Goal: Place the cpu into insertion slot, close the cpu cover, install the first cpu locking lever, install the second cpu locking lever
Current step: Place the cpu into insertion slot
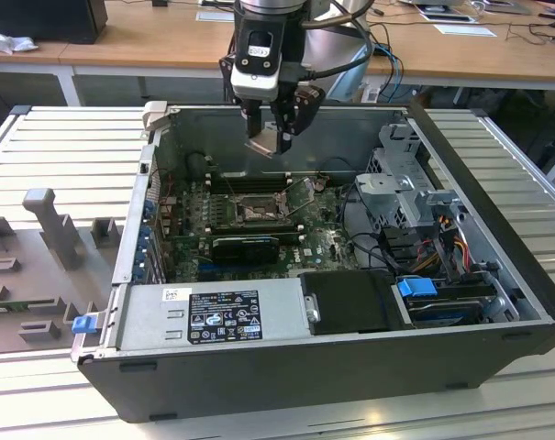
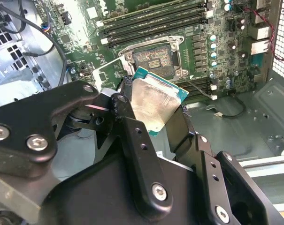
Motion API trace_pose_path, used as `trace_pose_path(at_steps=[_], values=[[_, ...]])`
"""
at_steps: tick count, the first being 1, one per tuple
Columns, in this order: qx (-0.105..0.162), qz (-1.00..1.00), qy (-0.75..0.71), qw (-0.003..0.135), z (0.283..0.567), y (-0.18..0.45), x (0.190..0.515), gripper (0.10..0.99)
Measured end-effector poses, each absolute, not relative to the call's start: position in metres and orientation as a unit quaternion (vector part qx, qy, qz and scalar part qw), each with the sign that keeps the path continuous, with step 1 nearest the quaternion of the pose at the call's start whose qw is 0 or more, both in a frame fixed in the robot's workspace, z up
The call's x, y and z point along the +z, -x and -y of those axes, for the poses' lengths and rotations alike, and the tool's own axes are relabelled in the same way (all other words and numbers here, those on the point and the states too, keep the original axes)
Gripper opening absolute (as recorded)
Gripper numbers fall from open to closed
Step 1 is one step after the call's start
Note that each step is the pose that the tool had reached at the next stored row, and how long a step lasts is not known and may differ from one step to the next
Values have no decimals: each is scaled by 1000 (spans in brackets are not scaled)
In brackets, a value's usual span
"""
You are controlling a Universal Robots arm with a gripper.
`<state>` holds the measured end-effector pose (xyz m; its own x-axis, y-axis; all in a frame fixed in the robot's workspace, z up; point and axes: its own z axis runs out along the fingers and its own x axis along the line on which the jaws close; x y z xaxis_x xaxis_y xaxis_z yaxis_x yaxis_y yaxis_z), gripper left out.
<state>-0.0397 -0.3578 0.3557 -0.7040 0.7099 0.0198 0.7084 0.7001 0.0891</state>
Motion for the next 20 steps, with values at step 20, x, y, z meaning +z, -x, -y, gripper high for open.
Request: trace_pose_path(at_steps=[20], values=[[45, -912, -407, 9, 358, 42, 355, 529]])
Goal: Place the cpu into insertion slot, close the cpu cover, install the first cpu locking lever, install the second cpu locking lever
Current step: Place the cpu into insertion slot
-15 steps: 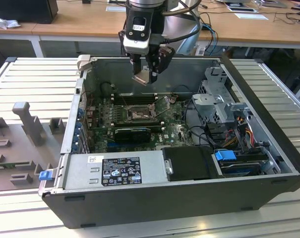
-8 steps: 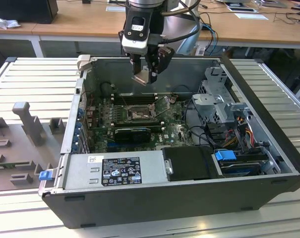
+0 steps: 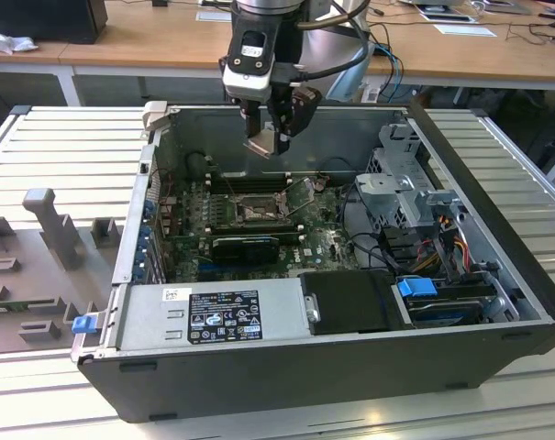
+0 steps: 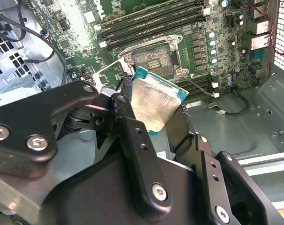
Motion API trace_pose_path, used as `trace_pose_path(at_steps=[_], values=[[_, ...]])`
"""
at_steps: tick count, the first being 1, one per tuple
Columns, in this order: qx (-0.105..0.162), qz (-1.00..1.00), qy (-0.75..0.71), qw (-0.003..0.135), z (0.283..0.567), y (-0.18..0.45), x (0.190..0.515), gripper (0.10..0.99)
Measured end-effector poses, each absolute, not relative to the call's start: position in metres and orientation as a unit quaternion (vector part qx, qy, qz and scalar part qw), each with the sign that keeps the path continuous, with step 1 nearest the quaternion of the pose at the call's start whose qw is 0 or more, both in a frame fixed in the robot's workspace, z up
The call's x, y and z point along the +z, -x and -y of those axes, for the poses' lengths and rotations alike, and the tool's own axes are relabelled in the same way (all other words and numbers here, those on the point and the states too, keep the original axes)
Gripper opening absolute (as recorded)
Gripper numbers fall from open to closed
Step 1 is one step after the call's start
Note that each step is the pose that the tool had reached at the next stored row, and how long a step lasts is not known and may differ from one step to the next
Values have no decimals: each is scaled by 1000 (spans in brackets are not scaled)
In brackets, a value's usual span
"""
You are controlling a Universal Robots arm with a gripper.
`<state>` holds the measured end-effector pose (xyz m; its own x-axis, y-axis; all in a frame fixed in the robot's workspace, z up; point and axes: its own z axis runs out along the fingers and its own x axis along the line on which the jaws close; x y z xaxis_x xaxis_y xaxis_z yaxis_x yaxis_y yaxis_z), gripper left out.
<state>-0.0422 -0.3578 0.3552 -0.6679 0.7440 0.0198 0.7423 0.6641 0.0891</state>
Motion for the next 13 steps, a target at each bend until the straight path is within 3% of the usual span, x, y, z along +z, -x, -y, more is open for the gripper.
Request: trace_pose_path(at_steps=[13], values=[[44, -908, -416, 9, 358, 43, 352, 529]])
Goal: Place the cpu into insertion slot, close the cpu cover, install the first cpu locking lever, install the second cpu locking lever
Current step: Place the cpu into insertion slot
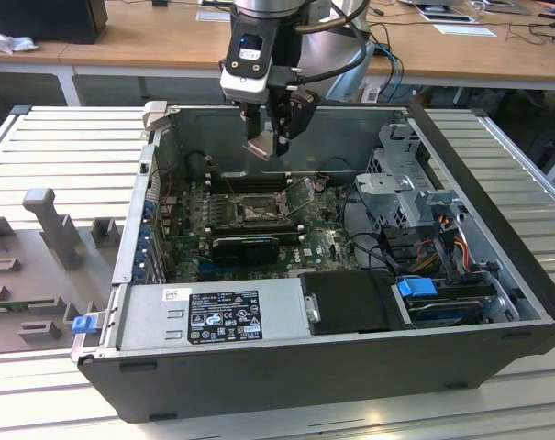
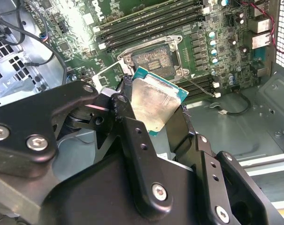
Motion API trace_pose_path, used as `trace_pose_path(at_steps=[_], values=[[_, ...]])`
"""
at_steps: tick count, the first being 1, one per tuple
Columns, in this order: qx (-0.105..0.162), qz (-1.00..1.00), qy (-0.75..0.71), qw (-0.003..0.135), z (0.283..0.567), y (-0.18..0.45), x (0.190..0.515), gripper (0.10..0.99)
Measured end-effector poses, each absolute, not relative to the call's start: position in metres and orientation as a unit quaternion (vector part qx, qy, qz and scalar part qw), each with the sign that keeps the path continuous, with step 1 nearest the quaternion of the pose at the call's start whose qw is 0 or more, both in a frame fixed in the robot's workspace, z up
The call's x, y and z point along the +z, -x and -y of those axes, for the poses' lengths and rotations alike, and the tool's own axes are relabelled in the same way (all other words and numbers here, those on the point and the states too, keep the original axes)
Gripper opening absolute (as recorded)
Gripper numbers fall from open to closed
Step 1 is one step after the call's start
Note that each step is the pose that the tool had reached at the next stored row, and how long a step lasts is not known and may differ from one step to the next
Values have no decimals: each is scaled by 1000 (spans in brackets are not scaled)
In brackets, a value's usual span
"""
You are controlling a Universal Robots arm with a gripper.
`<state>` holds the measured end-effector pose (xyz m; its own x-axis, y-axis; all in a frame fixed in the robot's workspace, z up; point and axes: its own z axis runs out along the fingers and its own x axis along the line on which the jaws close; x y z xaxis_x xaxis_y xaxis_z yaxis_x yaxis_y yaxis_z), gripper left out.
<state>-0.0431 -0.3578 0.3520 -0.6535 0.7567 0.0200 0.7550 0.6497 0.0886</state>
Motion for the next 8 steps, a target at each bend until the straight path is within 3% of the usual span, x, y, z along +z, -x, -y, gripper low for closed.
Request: trace_pose_path(at_steps=[8], values=[[44, -901, -432, 10, 358, 43, 352, 529]])
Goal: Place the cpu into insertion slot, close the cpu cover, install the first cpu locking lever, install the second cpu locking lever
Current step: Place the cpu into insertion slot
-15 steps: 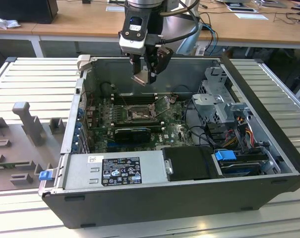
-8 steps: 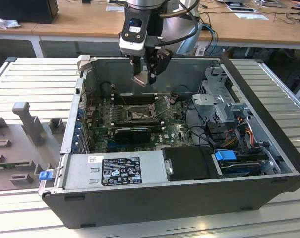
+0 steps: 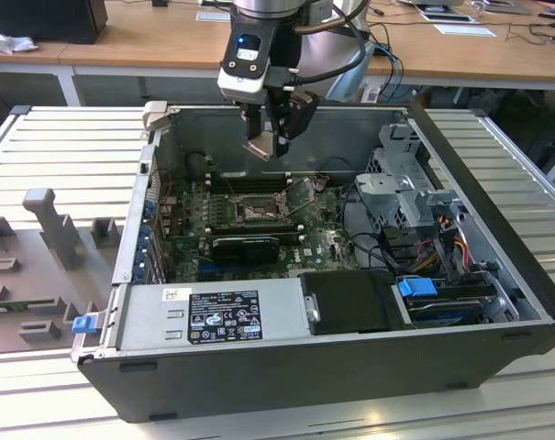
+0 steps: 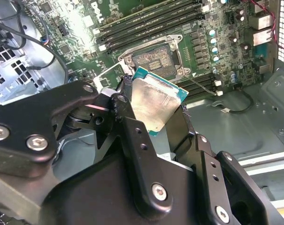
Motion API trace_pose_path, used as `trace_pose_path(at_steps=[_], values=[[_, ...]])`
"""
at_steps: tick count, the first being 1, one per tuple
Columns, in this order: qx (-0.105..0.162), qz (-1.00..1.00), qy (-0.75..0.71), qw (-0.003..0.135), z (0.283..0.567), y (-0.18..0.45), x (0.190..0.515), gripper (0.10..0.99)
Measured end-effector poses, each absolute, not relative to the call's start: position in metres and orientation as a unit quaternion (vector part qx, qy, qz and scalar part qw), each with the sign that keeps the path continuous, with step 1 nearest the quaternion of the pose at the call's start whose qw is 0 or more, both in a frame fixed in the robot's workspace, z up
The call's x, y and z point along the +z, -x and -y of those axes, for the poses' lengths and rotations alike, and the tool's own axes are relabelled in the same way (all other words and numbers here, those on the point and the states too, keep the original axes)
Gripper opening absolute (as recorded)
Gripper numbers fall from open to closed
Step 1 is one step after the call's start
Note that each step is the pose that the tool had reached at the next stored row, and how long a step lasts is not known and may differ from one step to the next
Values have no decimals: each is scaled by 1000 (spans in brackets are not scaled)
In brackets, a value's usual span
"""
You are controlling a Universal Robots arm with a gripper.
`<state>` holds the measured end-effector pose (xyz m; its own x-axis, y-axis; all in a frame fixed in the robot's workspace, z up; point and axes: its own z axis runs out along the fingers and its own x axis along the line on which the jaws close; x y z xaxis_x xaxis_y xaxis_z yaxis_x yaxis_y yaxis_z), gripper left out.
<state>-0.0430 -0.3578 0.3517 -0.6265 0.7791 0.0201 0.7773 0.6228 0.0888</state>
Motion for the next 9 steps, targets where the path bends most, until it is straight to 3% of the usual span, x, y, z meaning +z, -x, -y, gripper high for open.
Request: trace_pose_path(at_steps=[9], values=[[44, -890, -454, 11, 358, 43, 351, 529]])
